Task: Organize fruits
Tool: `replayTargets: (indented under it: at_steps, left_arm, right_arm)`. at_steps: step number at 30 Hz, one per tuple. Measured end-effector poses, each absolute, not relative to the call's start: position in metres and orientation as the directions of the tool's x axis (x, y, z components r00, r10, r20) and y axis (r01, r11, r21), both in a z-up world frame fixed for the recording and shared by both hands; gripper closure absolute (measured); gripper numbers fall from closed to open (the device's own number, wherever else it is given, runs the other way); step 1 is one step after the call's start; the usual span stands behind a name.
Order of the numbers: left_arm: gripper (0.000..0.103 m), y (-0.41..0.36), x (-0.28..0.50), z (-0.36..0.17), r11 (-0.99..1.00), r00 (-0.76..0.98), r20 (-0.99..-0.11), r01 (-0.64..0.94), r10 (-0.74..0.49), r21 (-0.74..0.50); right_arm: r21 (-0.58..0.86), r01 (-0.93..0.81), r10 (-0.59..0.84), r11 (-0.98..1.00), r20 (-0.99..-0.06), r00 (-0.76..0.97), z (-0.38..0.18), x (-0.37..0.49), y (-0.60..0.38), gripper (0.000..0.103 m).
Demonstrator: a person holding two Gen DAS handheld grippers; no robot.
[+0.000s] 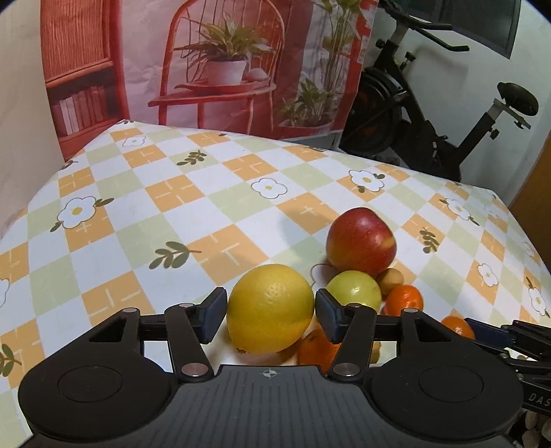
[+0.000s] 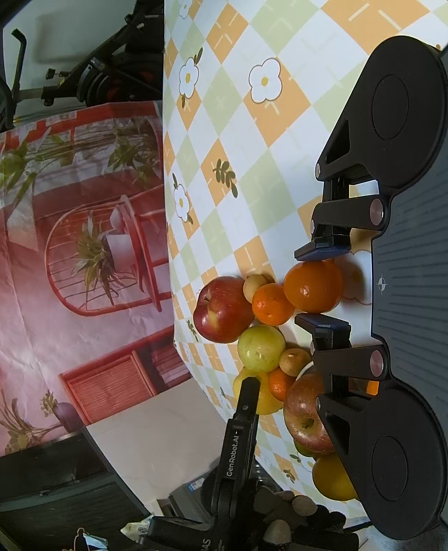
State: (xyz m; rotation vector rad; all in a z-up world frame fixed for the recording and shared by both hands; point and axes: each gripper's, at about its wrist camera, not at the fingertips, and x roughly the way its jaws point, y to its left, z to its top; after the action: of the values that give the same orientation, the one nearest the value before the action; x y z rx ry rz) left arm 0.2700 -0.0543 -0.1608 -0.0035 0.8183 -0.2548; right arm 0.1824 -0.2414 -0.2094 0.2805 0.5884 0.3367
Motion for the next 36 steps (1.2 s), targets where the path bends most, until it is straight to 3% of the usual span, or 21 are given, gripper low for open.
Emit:
replayTargets:
  at_steps: [12,22,32,36]
  left_arm:
    - [0.044,-0.056,0.27,-0.161,0.965,0.665,-0.709,0.247,-0.235,-0.088]
    - [0.045,-0.065,0.285,-0.161,0.961,0.703,-0.68,0.278,-0.21,-0.01]
    - [0.047,-0.046,0.29,-0.152,0.956,0.62,-0.73,0.226,-0.288,-0.185]
    - [0.055,-0.046,0.285,-0.144,0.943,0.588,-0.739,0.243,-0.33,-0.228]
  right_arm:
    - [0.35,-0.232,0.389,0.908,-0.496,0.776,-0.211,0.184,-0.24,0.073]
    - [0.352,-0.231,0.39,0.907,-0.496,0.776,-0.211,0.184,-0.24,0.073]
    - [0.352,-0.235,0.394,0.906,-0.497,0.773,-0.213,0.184,-0.24,0.073]
    - [0.352,-0.235,0.394,0.906,-0.497,0.773,-0.213,0.184,-0.24,0.073]
